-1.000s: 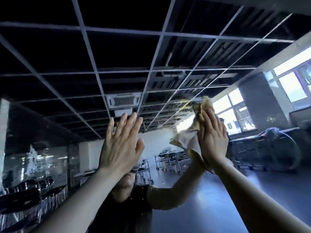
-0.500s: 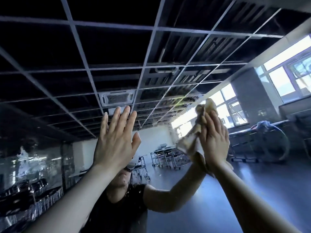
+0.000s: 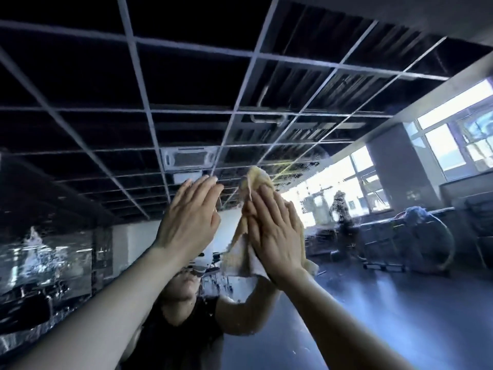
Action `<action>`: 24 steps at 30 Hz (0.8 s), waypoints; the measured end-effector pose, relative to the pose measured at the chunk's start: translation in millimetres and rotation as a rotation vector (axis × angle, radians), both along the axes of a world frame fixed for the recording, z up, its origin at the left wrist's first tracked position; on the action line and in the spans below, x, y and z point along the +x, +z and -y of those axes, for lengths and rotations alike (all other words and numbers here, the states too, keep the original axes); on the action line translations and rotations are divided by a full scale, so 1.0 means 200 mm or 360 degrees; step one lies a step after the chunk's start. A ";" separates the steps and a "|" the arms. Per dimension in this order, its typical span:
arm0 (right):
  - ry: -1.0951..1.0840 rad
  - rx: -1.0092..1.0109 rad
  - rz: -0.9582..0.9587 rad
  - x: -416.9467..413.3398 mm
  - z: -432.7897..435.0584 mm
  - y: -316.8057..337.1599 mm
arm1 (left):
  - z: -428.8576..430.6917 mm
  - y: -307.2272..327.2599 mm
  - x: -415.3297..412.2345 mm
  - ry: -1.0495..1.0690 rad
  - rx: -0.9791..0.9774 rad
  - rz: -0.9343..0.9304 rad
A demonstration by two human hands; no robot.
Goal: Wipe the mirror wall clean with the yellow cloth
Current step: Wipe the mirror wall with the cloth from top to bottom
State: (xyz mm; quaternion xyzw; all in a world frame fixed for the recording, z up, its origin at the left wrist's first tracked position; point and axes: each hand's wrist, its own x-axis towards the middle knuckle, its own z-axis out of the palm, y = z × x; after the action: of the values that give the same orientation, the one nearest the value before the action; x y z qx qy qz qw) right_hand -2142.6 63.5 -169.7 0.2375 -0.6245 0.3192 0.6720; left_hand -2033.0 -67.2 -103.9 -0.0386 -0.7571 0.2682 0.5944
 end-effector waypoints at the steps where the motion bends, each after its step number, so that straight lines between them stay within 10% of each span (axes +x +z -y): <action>1: -0.0026 -0.0030 0.0031 -0.01 0.00 0.00 | 0.04 -0.02 0.03 0.0021 -0.0018 -0.0016; 15: 0.0167 -0.0329 0.0275 0.23 0.28 -0.14 | 0.35 -0.26 0.33 0.0095 -0.0163 0.0049; 24: 0.0209 0.0238 0.0046 0.43 0.50 0.01 | 0.58 -0.18 0.57 0.0311 -0.0156 0.0049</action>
State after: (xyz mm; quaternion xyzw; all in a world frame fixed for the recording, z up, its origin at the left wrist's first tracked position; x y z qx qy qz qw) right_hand -2057.4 -35.5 -168.4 0.3229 -0.6393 0.3184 0.6210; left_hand -1919.6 -184.1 -140.4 0.0022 -0.7524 0.3609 0.5510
